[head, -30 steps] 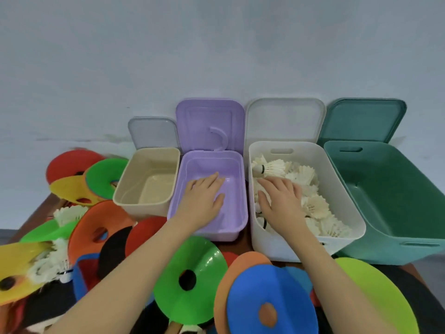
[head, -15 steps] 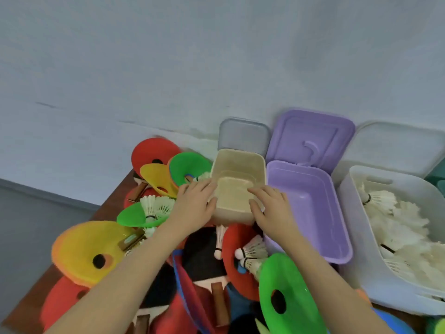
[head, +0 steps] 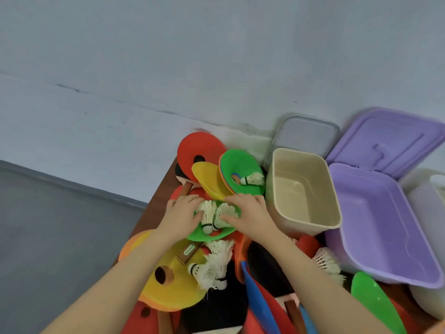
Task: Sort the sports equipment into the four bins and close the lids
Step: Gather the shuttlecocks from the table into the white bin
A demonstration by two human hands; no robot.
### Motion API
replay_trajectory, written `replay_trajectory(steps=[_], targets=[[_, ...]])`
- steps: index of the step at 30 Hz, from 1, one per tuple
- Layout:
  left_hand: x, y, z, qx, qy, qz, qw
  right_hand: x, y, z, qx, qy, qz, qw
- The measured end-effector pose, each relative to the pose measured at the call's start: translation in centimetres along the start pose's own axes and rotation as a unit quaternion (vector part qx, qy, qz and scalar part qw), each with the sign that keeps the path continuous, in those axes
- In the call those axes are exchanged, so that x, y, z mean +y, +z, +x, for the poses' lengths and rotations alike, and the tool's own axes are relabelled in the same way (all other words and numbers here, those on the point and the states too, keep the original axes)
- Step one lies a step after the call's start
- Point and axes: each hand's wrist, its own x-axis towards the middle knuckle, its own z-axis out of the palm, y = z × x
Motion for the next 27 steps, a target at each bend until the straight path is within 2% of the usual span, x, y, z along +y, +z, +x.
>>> replay_trajectory(steps=[3, 5, 10, 17, 21, 23, 25, 27], targets=[[-0.9, 0.6, 0.7, -0.048, 0.003, -0.037, 0.998, -1.1, 1.2, 0.3, -0.04, 0.011, -0.013, 0.999], [-1.0, 0.9, 1.0, -0.049, 0.009, -0.082, 0.995, -1.3, 1.7, 0.3, -0.055, 0.023, -0.013, 0.998], [-1.0, 1.6, 0.7, 0.033, 0.005, -0.183, 0.982, -1.1, 2.1, -0.1, 0.008, 0.032, 0.024, 0.999], [0.9, 0.6, -1.1, 0.16, 0.028, -0.23, 0.959, -0.3, 0.7, -1.8, 0.111, 0.031, 0.124, 0.986], [3.0, -1.4, -2.5, 0.235, 0.055, -0.202, 0.949, 0.0, -1.2, -3.0, 0.136, 0.034, 0.151, 0.979], [4.2, -1.6, -3.1, 0.23, 0.047, -0.182, 0.955, 0.2, -2.0, -3.7, 0.102, 0.038, 0.123, 0.986], [5.3, -1.2, -3.7, 0.187, 0.017, -0.181, 0.965, 0.5, -2.5, -4.5, 0.039, 0.05, 0.069, 0.996], [6.1, -0.4, -4.4, 0.155, -0.025, -0.189, 0.969, 0.9, -2.7, -5.2, 0.008, 0.052, 0.029, 0.998]])
